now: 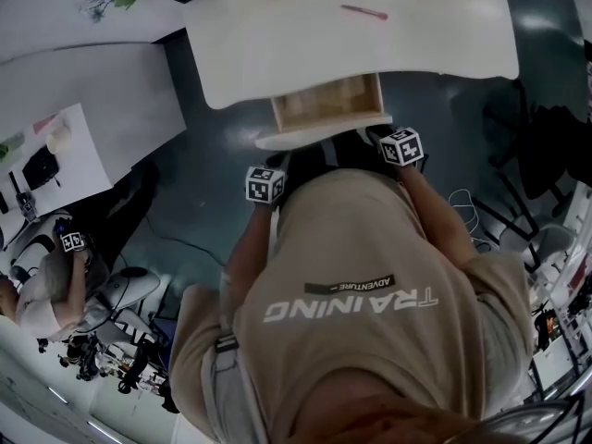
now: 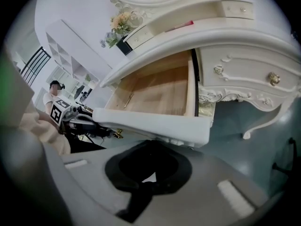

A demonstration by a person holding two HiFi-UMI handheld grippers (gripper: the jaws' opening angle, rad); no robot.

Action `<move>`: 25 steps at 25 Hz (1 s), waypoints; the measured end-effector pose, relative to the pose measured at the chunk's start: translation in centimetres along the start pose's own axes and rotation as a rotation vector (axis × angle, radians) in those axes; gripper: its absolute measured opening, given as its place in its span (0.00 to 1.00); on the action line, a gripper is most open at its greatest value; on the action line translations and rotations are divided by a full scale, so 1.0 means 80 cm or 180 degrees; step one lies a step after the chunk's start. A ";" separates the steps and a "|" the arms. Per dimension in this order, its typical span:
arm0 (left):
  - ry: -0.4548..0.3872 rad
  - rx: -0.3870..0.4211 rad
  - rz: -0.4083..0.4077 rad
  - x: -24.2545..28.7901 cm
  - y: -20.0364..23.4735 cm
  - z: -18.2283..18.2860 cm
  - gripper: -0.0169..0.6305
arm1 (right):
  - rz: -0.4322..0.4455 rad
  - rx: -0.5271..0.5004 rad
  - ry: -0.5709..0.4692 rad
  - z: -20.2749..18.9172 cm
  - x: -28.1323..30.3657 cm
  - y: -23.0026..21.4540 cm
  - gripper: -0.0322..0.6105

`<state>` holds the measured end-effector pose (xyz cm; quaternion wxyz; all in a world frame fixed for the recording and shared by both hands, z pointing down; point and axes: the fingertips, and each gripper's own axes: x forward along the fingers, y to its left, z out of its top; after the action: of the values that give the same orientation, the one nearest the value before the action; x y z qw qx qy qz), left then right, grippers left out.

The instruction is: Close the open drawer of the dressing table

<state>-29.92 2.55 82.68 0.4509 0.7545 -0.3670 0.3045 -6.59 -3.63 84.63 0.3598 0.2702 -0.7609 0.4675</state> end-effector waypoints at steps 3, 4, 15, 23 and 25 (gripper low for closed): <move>-0.0039 -0.0020 0.0005 0.000 0.007 0.010 0.04 | -0.0015 -0.0045 0.0009 0.011 0.003 -0.001 0.06; -0.0067 -0.0053 0.0008 0.000 0.010 0.015 0.04 | -0.0016 -0.0027 -0.0002 0.016 0.004 -0.002 0.06; -0.0209 -0.0172 0.0130 0.012 0.042 0.080 0.04 | -0.0108 0.0063 -0.0037 0.085 0.013 -0.028 0.06; -0.0174 -0.0174 0.0094 0.025 0.061 0.128 0.04 | -0.0111 0.0489 -0.0294 0.140 0.014 -0.044 0.06; -0.0148 -0.0156 0.0082 0.027 0.063 0.138 0.04 | -0.0123 0.0499 -0.0303 0.149 0.013 -0.046 0.06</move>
<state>-31.51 -9.63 82.16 0.4566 0.7453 -0.3944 0.2837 -7.95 -16.03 83.75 0.3099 0.3342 -0.7329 0.5051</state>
